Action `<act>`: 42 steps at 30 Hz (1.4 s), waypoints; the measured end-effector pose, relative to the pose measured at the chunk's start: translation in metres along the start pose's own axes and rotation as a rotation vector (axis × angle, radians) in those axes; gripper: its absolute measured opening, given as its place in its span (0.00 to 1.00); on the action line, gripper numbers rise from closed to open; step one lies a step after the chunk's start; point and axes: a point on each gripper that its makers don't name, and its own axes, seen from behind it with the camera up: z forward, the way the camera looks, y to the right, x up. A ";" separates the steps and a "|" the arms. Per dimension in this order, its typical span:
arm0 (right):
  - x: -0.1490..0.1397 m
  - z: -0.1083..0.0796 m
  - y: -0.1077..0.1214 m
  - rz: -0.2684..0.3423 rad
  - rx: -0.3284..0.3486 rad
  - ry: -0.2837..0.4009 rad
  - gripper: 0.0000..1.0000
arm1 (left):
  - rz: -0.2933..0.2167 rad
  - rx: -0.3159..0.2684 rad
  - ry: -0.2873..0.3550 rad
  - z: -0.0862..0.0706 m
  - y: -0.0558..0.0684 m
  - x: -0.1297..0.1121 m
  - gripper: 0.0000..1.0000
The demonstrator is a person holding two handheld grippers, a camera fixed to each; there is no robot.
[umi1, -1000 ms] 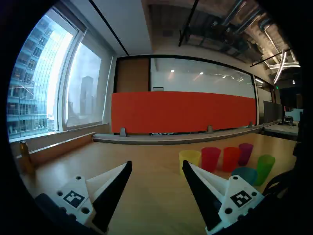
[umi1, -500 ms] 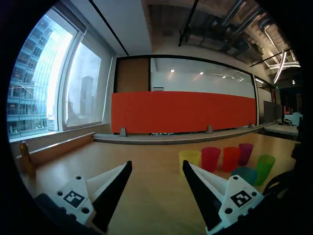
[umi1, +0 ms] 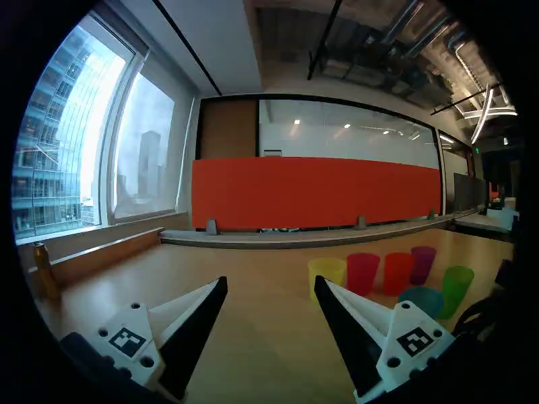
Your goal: Pour water
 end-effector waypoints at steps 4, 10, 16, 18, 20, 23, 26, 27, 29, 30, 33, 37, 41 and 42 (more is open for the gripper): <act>-0.009 0.003 0.002 0.012 -0.001 -0.013 1.00 | 0.000 0.000 0.000 0.000 0.000 0.000 0.96; -0.018 0.006 0.008 -0.002 -0.016 -0.026 1.00 | 0.000 0.000 0.000 0.000 0.000 0.000 0.96; -0.024 0.008 0.009 -0.001 -0.018 -0.038 1.00 | 0.000 0.000 0.000 -0.001 0.000 0.000 0.96; -0.026 0.009 0.008 0.000 -0.018 -0.041 1.00 | 0.000 0.000 0.000 -0.001 0.000 0.000 0.96; -0.028 0.008 0.008 -0.003 -0.016 -0.046 1.00 | 0.000 0.000 0.000 -0.001 0.000 0.000 0.96; -0.032 0.008 0.006 -0.015 -0.017 -0.057 1.00 | 0.000 0.000 0.000 -0.001 0.000 0.000 0.96; -0.035 0.009 0.005 -0.027 -0.018 -0.068 1.00 | 0.000 0.000 0.000 0.000 0.000 0.000 0.96; -0.036 0.010 0.005 -0.029 -0.019 -0.070 1.00 | 0.000 0.000 0.000 0.000 0.000 0.000 0.96; -0.036 0.010 0.005 -0.029 -0.020 -0.073 1.00 | 0.000 0.000 0.000 0.000 0.000 0.000 0.96; -0.036 0.010 0.005 -0.029 -0.021 -0.073 1.00 | 0.000 0.000 0.000 0.000 0.000 0.000 0.96; -0.036 0.010 0.005 -0.028 -0.023 -0.073 1.00 | 0.000 0.000 0.000 0.000 0.000 0.000 0.96; -0.036 0.010 0.005 -0.029 -0.024 -0.073 1.00 | 0.000 0.000 0.000 0.000 0.000 0.000 0.96; -0.036 0.010 0.005 -0.029 -0.024 -0.073 1.00 | 0.000 0.000 0.000 0.000 0.000 0.000 0.96; -0.036 0.010 0.005 -0.029 -0.024 -0.073 1.00 | 0.000 0.000 0.000 0.000 -0.001 0.000 0.96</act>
